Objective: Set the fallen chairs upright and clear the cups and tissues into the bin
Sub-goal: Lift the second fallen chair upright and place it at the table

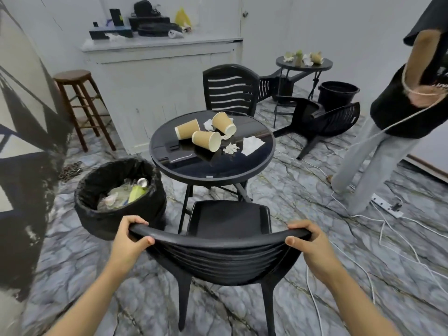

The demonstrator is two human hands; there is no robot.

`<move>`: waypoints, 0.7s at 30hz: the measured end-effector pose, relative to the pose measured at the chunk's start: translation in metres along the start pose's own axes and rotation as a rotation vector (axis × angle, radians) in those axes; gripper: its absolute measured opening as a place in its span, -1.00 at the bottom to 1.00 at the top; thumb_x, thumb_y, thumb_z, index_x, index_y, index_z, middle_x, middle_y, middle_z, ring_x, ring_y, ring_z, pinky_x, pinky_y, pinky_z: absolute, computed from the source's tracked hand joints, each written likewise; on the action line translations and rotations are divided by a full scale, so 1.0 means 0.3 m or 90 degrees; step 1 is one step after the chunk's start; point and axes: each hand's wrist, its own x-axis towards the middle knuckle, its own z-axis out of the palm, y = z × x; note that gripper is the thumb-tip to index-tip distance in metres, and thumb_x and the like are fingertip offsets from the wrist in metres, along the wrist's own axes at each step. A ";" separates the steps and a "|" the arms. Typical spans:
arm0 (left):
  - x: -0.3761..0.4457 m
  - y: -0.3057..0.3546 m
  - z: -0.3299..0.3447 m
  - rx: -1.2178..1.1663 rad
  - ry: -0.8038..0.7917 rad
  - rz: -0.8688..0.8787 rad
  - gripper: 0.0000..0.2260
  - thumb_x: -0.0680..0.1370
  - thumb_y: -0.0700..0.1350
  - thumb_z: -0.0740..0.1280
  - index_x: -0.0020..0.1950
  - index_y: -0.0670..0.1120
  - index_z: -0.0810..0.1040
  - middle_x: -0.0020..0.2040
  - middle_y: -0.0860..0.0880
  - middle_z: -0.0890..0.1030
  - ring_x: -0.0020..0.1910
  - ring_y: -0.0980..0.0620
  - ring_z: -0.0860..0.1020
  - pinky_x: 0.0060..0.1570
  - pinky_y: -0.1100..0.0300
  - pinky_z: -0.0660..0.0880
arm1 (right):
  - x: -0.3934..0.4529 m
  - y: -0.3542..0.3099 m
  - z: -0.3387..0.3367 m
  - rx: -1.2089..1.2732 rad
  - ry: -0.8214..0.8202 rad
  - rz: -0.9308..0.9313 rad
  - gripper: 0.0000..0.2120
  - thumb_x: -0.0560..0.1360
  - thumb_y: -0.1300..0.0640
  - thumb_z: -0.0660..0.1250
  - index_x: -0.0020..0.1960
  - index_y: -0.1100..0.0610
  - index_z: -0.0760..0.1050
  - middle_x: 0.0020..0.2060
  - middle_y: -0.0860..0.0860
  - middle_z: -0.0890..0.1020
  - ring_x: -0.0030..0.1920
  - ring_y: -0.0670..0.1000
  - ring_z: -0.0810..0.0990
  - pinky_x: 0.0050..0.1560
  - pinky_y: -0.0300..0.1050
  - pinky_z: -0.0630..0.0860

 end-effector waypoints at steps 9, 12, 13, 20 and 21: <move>-0.069 0.000 0.007 -0.048 0.109 -0.024 -0.53 0.14 0.04 0.44 -0.04 -0.03 0.37 -0.07 0.06 0.44 -0.07 0.19 0.42 -0.03 0.26 0.38 | 0.166 -0.023 0.019 -0.074 -0.084 0.061 -0.38 -0.25 -0.16 0.66 -0.27 0.05 0.61 -0.05 0.08 0.57 -0.09 -0.03 0.57 -0.12 -0.29 0.54; -0.053 0.002 -0.005 -0.036 0.061 -0.036 -0.47 0.10 0.11 0.42 -0.03 -0.02 0.34 -0.04 0.02 0.42 -0.05 0.21 0.41 -0.04 0.27 0.37 | 0.153 -0.003 0.011 -0.056 -0.074 0.060 -0.44 -0.26 -0.15 0.66 -0.33 0.01 0.62 -0.23 -0.01 0.62 -0.25 -0.12 0.60 -0.23 -0.34 0.53; -0.045 0.002 -0.004 -0.034 0.055 -0.037 -0.43 0.09 0.13 0.40 -0.01 -0.05 0.33 -0.02 -0.01 0.42 -0.05 0.19 0.41 -0.04 0.28 0.37 | 0.144 0.007 0.007 -0.043 -0.063 0.053 -0.44 -0.27 -0.14 0.66 -0.33 0.00 0.62 -0.29 -0.07 0.64 -0.28 -0.14 0.60 -0.25 -0.35 0.53; 0.107 -0.005 -0.067 0.013 -0.078 -0.078 -0.47 0.09 0.21 0.39 -0.06 0.07 0.29 0.14 -0.11 0.43 0.11 -0.02 0.40 0.00 0.21 0.37 | 0.102 0.041 0.061 -0.014 0.007 -0.002 -0.44 -0.26 -0.18 0.64 -0.34 -0.01 0.60 -0.39 -0.15 0.62 -0.34 -0.16 0.57 -0.30 -0.35 0.52; 0.138 -0.005 -0.068 0.017 -0.100 -0.086 -0.45 0.11 0.20 0.40 -0.03 0.03 0.29 0.15 -0.10 0.42 0.12 -0.03 0.40 0.02 0.17 0.35 | 0.101 0.043 0.068 -0.012 0.022 -0.007 -0.41 -0.27 -0.19 0.64 -0.32 0.01 0.59 -0.37 -0.12 0.61 -0.33 -0.16 0.58 -0.30 -0.35 0.52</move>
